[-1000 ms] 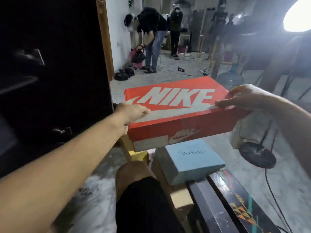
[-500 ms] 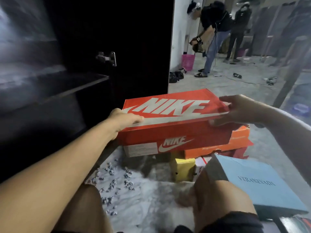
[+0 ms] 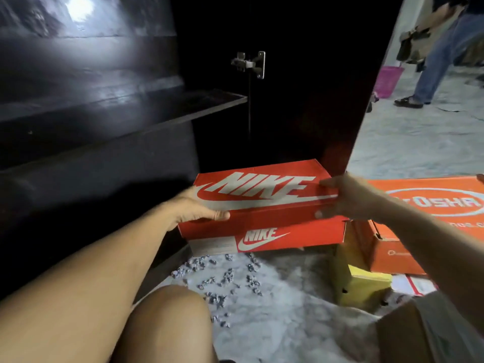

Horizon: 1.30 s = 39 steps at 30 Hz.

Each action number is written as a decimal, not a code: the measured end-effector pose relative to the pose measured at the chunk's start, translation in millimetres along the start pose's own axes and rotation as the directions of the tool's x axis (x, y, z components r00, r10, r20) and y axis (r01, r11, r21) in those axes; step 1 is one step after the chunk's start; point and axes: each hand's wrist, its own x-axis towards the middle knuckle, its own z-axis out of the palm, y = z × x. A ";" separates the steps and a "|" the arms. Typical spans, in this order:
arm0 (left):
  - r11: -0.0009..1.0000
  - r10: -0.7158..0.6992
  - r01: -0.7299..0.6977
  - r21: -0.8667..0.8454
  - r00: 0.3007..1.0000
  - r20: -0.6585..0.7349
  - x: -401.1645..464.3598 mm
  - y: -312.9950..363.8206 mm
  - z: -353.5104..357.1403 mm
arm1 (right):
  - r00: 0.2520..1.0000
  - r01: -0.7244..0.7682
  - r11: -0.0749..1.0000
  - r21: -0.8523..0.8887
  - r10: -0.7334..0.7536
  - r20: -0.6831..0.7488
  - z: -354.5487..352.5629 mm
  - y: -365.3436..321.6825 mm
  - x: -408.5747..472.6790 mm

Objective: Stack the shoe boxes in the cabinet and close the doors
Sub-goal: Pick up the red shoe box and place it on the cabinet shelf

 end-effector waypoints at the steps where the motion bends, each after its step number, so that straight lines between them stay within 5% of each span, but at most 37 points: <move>1: 1.000 -0.030 0.030 0.008 1.000 -0.010 6.8 -12.3 -4.4 | 1.000 0.018 1.000 -0.019 -0.018 0.009 7.5 -4.1 11.6; 12: 0.974 -0.215 0.225 -0.002 0.928 -0.305 68.6 -116.5 -30.0 | 0.982 0.132 0.990 0.041 -0.136 0.133 104.2 -44.9 137.3; 20: 0.956 -0.286 0.284 -0.073 0.847 -0.449 117.3 -180.7 -37.4 | 0.973 0.173 0.943 0.285 -0.209 0.101 180.8 -66.3 219.8; 27: 0.933 -0.333 0.353 -0.071 0.769 -0.546 164.6 -230.5 -32.2 | 0.972 0.231 0.963 0.140 -0.235 0.016 238.5 -70.2 279.3; 33: 0.939 -0.067 0.285 0.193 0.702 -0.709 188.6 -225.2 -8.9 | 0.929 0.259 0.923 -0.284 -0.318 -0.188 259.1 -84.1 305.5; 39: 0.809 0.162 0.292 0.511 0.724 -0.670 204.3 -212.4 -7.4 | 0.948 0.284 0.938 -0.198 -0.306 -0.093 269.0 -110.5 323.0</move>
